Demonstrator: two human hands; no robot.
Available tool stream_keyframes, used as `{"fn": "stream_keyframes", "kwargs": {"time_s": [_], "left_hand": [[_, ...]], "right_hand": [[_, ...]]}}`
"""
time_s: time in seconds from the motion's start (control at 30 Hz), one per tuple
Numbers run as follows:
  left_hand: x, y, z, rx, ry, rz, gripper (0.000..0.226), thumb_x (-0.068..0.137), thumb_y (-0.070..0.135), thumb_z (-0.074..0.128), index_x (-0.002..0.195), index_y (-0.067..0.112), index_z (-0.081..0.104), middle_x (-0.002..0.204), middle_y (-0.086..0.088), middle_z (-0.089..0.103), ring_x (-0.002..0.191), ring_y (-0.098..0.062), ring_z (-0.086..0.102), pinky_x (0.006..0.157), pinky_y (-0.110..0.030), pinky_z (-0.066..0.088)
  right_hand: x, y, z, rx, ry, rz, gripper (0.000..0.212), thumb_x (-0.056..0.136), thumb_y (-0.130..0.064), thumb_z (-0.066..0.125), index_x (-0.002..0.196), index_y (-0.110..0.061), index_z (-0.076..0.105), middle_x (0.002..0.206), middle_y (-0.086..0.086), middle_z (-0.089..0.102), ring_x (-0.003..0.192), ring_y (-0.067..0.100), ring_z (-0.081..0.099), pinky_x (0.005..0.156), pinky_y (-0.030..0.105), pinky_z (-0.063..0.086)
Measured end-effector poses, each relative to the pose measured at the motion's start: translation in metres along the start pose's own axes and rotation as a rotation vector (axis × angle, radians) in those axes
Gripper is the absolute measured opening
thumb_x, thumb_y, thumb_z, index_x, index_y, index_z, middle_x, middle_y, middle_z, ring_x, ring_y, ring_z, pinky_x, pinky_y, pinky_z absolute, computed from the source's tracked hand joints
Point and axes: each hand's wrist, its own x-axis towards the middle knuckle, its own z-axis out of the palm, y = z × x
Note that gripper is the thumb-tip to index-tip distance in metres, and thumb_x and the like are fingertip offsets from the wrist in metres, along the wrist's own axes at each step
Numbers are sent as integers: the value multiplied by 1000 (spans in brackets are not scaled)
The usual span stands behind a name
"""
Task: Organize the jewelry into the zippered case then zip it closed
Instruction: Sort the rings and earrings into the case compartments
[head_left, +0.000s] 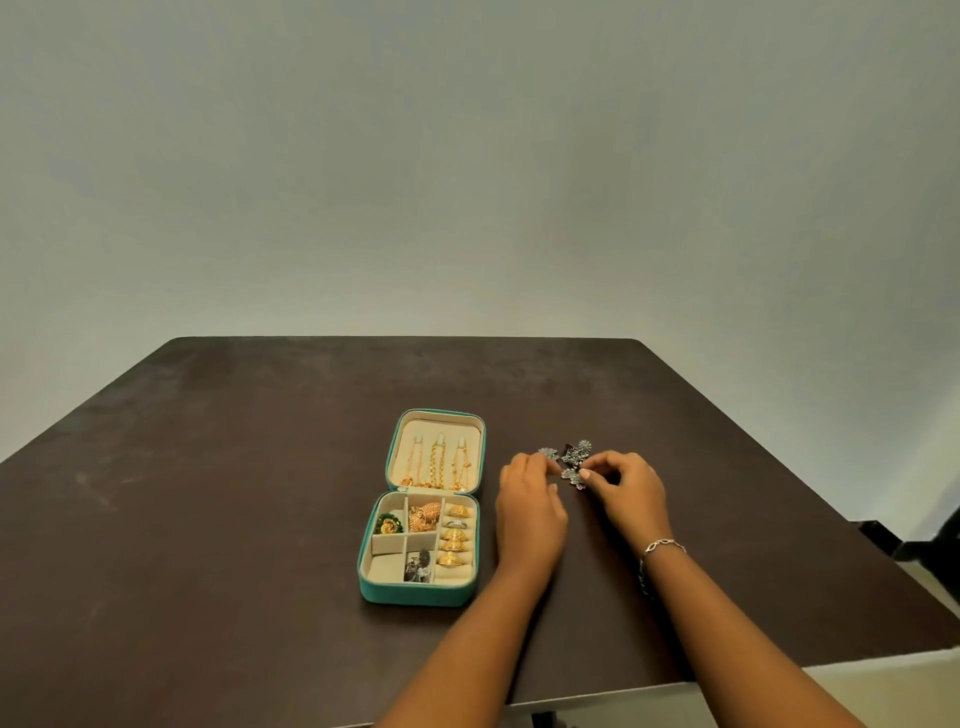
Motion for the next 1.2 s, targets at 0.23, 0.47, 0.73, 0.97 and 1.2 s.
{"fn": "stream_keyframes", "kwargs": {"time_s": [0.23, 0.47, 0.73, 0.97, 1.2], "left_hand": [[22, 4, 13, 37, -42, -77, 28, 86, 4, 47, 104, 21, 60, 117, 7, 57, 117, -13, 42, 88, -26, 37], [33, 6, 16, 56, -71, -135, 38, 87, 3, 45, 114, 24, 60, 122, 1, 53, 117, -17, 48, 91, -27, 38], [39, 4, 19, 93, -75, -125, 32, 88, 3, 45, 110, 19, 61, 115, -3, 55, 115, -20, 46, 91, -31, 40], [38, 0, 23, 104, -74, -99, 28, 88, 2, 46, 105, 18, 61, 107, -3, 60, 110, -19, 47, 85, -29, 39], [27, -6, 21, 71, -58, -90, 22, 84, 5, 57, 104, 16, 58, 111, -2, 52, 103, -18, 52, 88, -29, 44]], "right_hand": [[1, 4, 1, 13, 14, -8, 4, 78, -17, 68, 74, -17, 69, 67, -13, 51, 77, 12, 51, 61, 26, 35], [1, 12, 2, 396, 59, 66, 14, 76, -11, 67, 64, -18, 66, 69, -1, 68, 70, 15, 62, 73, 38, 50], [-1, 7, -1, 673, -5, 101, 13, 79, 3, 62, 70, -5, 67, 79, 9, 69, 51, 7, 59, 52, 22, 49], [-5, 5, -5, 735, -7, 78, 17, 81, 3, 59, 67, -7, 60, 66, 1, 71, 48, 10, 62, 41, 15, 40], [-7, 5, -6, 781, -1, 101, 11, 80, 5, 61, 71, -2, 62, 76, 19, 66, 69, 26, 62, 50, 18, 50]]}}
